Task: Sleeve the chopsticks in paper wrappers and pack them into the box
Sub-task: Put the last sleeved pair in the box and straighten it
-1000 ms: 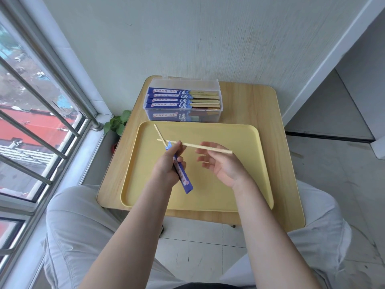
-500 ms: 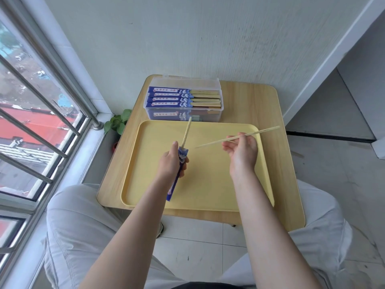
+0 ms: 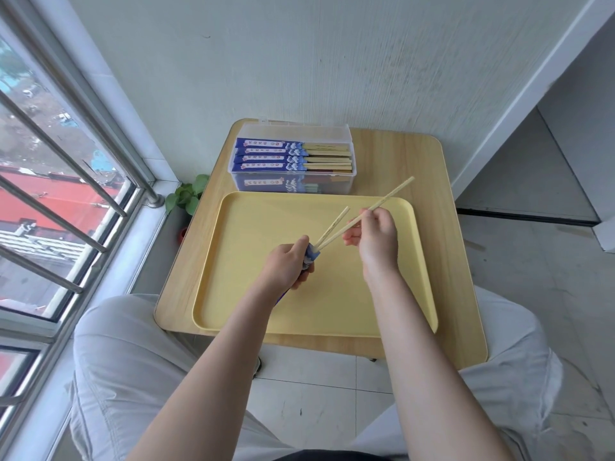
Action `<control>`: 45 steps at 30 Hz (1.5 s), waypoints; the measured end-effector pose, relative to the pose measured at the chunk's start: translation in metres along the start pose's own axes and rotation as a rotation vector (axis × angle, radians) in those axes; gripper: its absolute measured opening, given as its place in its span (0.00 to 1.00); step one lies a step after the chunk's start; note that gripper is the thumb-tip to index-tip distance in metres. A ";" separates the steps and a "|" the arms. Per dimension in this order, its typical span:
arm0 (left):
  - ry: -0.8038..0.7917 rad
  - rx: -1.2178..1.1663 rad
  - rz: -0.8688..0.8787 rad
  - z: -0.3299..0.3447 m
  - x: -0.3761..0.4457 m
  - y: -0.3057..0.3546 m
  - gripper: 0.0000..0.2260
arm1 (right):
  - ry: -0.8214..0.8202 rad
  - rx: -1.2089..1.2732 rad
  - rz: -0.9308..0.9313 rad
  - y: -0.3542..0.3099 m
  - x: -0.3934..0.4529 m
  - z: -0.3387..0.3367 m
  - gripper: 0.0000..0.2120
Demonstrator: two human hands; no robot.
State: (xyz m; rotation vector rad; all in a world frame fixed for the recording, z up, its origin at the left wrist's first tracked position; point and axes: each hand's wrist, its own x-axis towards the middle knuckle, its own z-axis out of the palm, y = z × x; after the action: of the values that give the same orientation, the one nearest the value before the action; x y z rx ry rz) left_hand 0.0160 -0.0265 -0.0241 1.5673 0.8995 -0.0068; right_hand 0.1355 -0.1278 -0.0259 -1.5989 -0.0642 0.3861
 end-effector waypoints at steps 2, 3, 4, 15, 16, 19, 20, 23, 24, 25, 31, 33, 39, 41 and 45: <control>-0.019 -0.004 0.004 0.001 0.001 0.002 0.21 | -0.125 -0.125 0.004 0.002 -0.002 0.002 0.09; -0.023 -0.005 0.010 0.001 0.001 0.003 0.21 | -0.192 -0.185 0.023 0.003 -0.004 0.004 0.09; -0.026 -0.003 0.018 0.001 0.001 0.004 0.21 | -0.260 -0.241 0.048 0.003 -0.006 0.005 0.09; -0.038 -0.024 0.047 -0.011 0.006 0.012 0.07 | -0.181 -0.125 0.184 -0.011 0.010 0.012 0.12; -0.042 -0.015 0.054 -0.013 0.008 0.014 0.07 | -0.115 -0.110 0.130 -0.014 0.014 0.012 0.08; -0.035 0.001 0.082 -0.015 0.012 0.022 0.07 | -0.072 -0.122 -0.011 -0.021 0.022 0.015 0.13; -0.025 0.002 0.091 -0.016 0.016 0.026 0.07 | -0.095 -0.134 -0.038 -0.023 0.026 0.017 0.13; 0.021 0.019 0.110 -0.019 0.033 0.035 0.06 | -0.132 -0.147 -0.053 -0.027 0.036 0.024 0.13; 0.038 0.038 0.124 -0.021 0.041 0.039 0.06 | -0.128 -0.135 -0.050 -0.030 0.042 0.026 0.12; 0.056 0.075 0.144 -0.024 0.048 0.045 0.07 | -0.124 -0.105 -0.044 -0.035 0.048 0.026 0.11; 0.483 0.657 0.445 -0.039 0.085 0.100 0.12 | 0.028 0.252 0.081 -0.066 0.089 0.039 0.07; 0.620 0.673 0.559 -0.044 0.094 0.110 0.16 | 0.111 0.343 0.113 -0.073 0.104 0.045 0.07; 0.392 0.980 0.364 -0.056 0.131 0.098 0.24 | 0.117 0.318 0.240 -0.077 0.134 0.069 0.10; 0.352 1.024 0.321 -0.058 0.141 0.092 0.24 | 0.053 0.113 0.232 -0.076 0.138 0.073 0.10; 0.362 1.078 0.282 -0.057 0.148 0.080 0.24 | 0.076 -0.457 -0.065 -0.077 0.147 0.071 0.14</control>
State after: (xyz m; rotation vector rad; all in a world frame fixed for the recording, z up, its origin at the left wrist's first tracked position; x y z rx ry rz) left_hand 0.1345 0.1058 -0.0153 2.7598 1.0015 -0.0069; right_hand 0.2681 -0.0141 0.0179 -2.0555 -0.1545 0.2707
